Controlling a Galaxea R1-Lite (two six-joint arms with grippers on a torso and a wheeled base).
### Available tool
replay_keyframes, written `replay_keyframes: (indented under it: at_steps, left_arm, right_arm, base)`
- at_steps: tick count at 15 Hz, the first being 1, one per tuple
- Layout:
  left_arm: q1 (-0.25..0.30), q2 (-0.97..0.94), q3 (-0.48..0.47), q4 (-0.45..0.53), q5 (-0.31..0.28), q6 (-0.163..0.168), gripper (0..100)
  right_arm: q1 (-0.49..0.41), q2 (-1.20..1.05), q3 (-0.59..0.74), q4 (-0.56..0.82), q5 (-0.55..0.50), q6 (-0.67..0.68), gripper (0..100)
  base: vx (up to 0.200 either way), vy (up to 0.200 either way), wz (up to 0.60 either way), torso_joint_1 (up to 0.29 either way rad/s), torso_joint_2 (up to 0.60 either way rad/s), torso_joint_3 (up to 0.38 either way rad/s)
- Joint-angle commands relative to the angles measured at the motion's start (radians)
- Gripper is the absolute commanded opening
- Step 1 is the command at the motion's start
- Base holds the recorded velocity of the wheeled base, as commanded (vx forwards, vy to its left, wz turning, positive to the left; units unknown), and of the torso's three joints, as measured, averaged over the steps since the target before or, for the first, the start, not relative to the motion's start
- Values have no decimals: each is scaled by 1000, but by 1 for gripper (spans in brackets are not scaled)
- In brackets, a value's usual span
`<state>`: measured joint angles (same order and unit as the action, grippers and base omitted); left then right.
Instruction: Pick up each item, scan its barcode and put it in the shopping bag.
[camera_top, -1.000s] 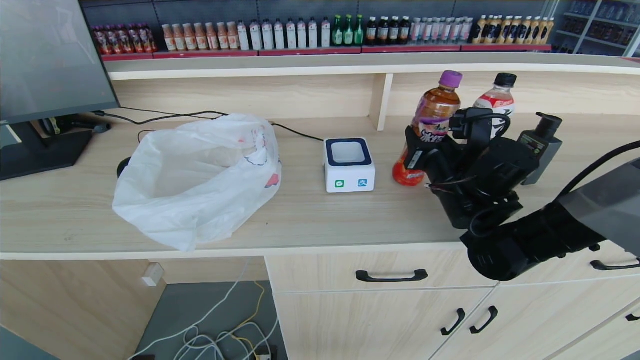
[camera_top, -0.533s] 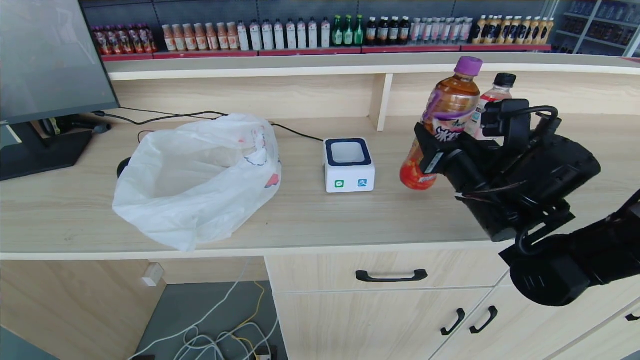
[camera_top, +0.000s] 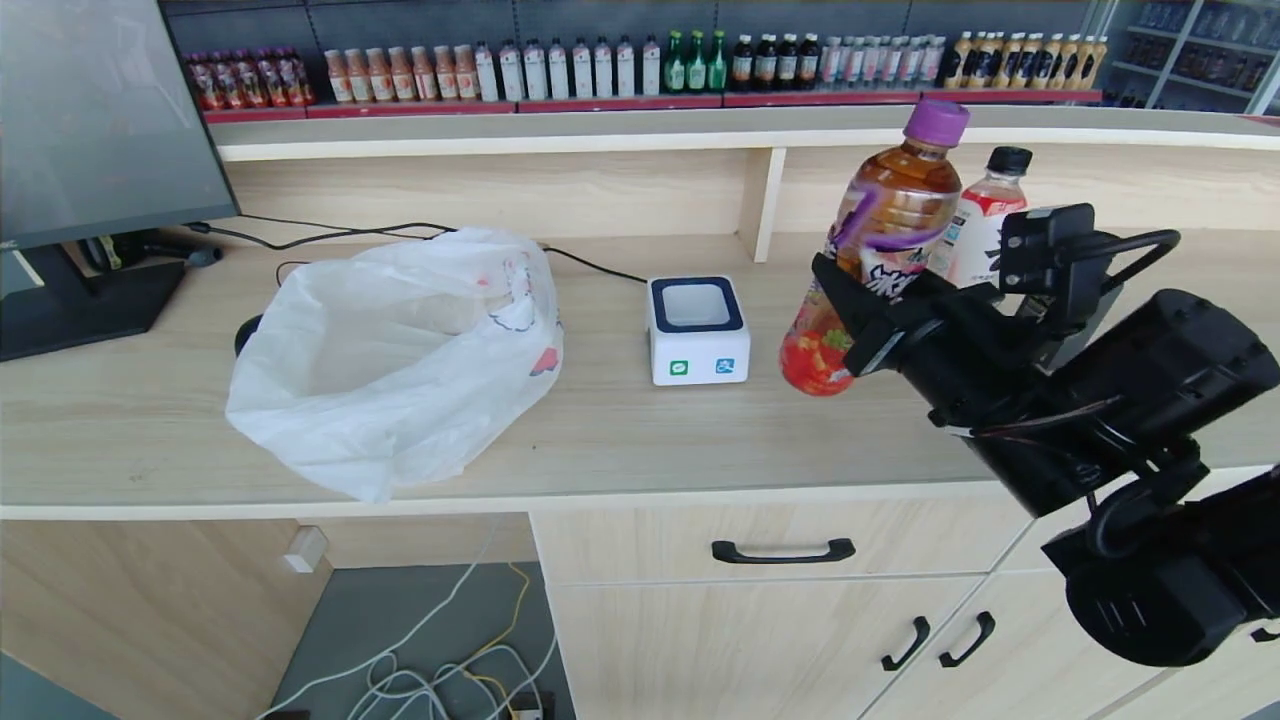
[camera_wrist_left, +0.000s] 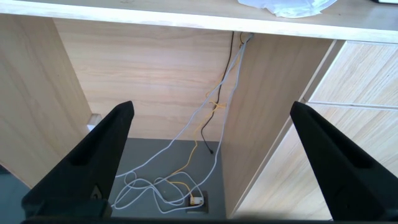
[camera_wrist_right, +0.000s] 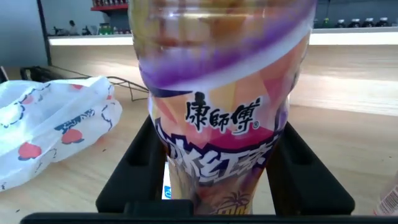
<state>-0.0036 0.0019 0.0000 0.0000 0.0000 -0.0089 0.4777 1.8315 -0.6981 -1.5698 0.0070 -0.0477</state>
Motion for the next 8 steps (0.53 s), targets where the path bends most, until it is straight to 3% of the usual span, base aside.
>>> replay_keyframes:
  at_steps: [1, 4, 8]
  left_arm:
    - [1, 0, 0, 0, 0, 0, 100]
    - [2, 0, 0, 0, 0, 0, 100]
    - [2, 0, 0, 0, 0, 0, 100]
  right_arm:
    - [7, -93, 106, -1, 96, 20, 0]
    - [7, -173, 206, -1, 228, 55, 0]
    - [7, -265, 282, -1, 393, 255, 0]
  base:
    - [0, 0, 0, 0, 0, 0]
    - [0, 0, 0, 0, 0, 0]
    - [0, 0, 0, 0, 0, 0]
